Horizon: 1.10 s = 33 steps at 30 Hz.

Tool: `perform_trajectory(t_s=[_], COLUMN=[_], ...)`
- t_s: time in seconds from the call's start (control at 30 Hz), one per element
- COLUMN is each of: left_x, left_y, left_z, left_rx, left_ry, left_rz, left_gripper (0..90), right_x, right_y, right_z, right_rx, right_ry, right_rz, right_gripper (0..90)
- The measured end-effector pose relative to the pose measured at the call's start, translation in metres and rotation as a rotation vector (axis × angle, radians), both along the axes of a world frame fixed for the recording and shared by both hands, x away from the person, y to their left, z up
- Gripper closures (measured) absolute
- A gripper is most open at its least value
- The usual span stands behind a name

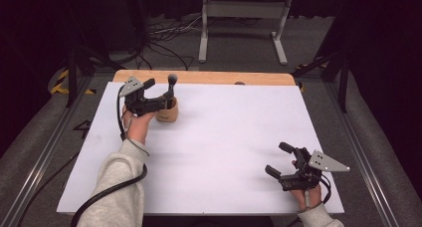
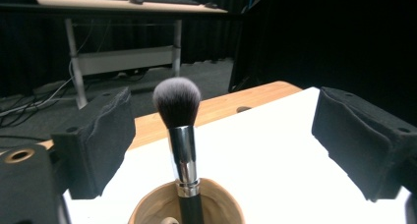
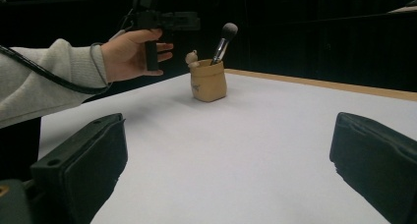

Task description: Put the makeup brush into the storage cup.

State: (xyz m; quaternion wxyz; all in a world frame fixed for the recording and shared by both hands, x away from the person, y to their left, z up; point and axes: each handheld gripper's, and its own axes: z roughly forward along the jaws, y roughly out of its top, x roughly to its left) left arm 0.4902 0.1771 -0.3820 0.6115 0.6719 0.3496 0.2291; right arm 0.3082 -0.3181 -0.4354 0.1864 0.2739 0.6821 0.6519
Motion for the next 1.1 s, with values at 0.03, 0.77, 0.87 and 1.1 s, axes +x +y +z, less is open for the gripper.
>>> perform_trajectory(t_s=[0.03, 0.77, 0.87, 1.1], left_x=[-0.002, -0.063, -0.075, -0.091], left_y=[0.002, 0.016, 0.019, 0.025], left_z=[0.002, 0.030, 0.030, 0.025], left_rx=[-0.011, -0.004, -0.001, -0.002], left_ry=[-0.006, -0.050, -0.057, -0.055], left_rz=[-0.010, -0.215, -0.243, -0.264], left_gripper=[8.4, 2.3, 2.3, 2.8], right_x=[0.000, 0.005, 0.005, 0.006], right_y=[0.000, 0.002, 0.003, 0.002], right_z=[0.000, 0.008, 0.008, 0.007], right_rx=[0.000, -0.045, -0.054, -0.068], right_ry=[0.000, -0.037, -0.039, -0.040], right_rz=[0.000, 0.012, 0.012, 0.009], right_gripper=[1.2, 0.0, 0.0, 0.0])
